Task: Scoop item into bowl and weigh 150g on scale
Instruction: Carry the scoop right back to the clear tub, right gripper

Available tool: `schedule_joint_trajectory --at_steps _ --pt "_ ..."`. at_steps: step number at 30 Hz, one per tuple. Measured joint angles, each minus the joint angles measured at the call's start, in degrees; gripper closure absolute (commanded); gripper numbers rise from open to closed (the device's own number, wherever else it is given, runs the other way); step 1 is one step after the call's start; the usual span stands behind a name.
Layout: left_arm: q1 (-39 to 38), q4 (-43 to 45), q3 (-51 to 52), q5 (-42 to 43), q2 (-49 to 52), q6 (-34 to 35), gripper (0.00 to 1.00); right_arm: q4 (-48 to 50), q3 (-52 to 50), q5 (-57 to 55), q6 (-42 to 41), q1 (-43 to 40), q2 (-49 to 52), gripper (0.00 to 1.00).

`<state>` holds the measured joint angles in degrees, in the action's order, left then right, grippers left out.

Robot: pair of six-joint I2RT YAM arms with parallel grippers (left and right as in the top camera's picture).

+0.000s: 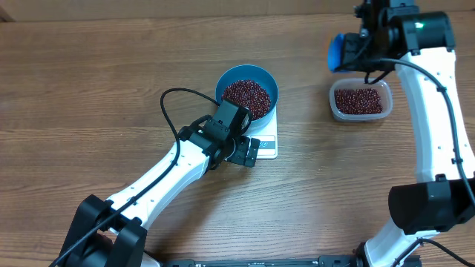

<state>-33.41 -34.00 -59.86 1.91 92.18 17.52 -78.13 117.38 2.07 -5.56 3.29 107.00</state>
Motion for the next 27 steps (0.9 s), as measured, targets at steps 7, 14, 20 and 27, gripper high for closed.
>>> schedule_joint_trajectory --at_steps 7,14,20,27 --pt "0.0 0.0 0.0 0.0 0.0 0.0 0.00 0.2 -3.0 0.7 -0.2 -6.4 0.0 0.96" --pt "0.0 0.0 0.0 0.0 0.0 0.0 0.00 4.5 -10.8 0.7 -0.2 -8.6 0.0 0.96" --pt "0.0 0.0 0.0 0.0 0.0 0.0 0.01 10.3 -17.8 0.7 -0.2 -8.5 0.0 0.94" --pt "0.0 0.0 0.0 0.0 0.0 0.0 0.00 12.1 -21.2 0.7 -0.3 -8.5 0.2 0.92"
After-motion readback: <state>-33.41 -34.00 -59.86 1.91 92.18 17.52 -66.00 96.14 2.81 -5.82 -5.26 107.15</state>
